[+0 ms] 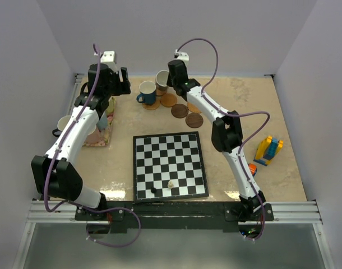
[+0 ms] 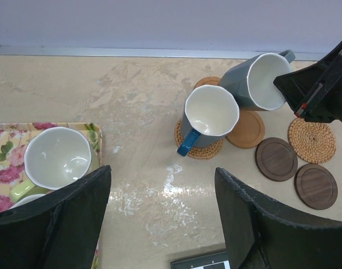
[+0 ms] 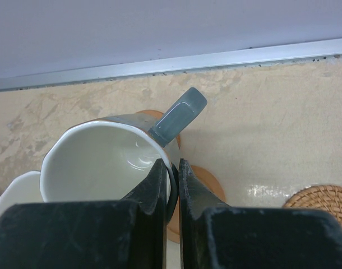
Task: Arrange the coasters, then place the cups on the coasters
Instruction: Place the cup on the coaster.
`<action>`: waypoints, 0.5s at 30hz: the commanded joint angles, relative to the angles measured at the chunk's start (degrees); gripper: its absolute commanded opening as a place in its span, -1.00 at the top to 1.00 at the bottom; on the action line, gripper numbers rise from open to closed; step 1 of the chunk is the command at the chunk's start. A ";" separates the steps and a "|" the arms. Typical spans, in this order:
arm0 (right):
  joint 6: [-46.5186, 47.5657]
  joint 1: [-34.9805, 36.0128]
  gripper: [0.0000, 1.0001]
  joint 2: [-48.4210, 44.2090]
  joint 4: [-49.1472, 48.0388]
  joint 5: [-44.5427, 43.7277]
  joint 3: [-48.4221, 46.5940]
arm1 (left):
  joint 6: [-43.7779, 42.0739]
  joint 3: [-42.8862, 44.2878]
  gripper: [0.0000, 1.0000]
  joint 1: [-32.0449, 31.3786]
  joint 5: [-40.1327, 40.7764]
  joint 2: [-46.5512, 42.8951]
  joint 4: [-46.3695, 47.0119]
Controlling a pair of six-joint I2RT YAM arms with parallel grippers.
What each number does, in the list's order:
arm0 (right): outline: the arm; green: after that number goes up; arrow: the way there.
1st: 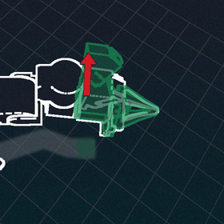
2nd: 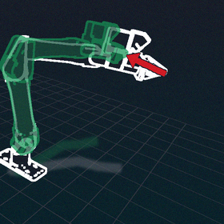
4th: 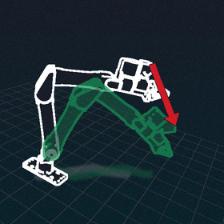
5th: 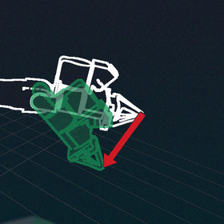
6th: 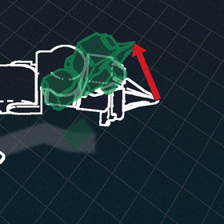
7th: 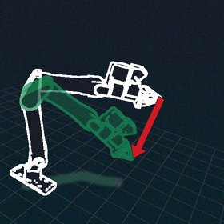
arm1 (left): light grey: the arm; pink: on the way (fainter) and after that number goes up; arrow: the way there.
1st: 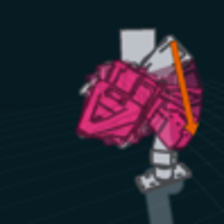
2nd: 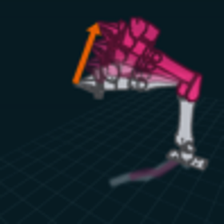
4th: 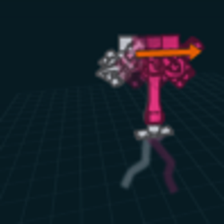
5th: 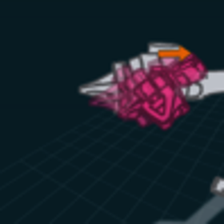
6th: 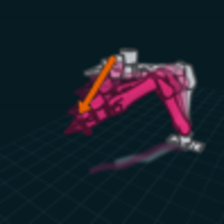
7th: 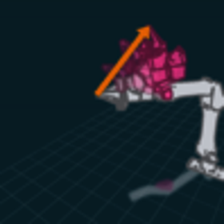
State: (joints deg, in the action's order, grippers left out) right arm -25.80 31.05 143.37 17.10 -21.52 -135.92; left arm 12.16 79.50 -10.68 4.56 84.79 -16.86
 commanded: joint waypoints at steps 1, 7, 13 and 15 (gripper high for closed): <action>-0.39 -0.20 1.00 -0.55 -9.01 0.95 -5.67 | -1.70 1.79 -0.58 0.75 0.28 0.81 1.75; -0.13 -0.20 1.00 0.77 -9.54 1.65 -7.08 | -1.70 2.50 -0.58 0.92 0.19 1.43 1.75; 0.31 -0.20 1.00 1.38 -10.07 1.74 -7.61 | -1.62 2.50 -0.58 1.10 0.01 1.69 1.57; 0.40 -0.11 1.00 1.82 -9.81 1.74 -8.13 | -1.53 2.50 -0.58 1.10 0.01 1.60 1.57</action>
State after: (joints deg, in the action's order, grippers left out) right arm -25.21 31.05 146.04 15.42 -19.97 -138.34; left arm 11.33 79.50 -10.13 4.56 86.39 -16.99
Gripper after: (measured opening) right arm 0.062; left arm 0.788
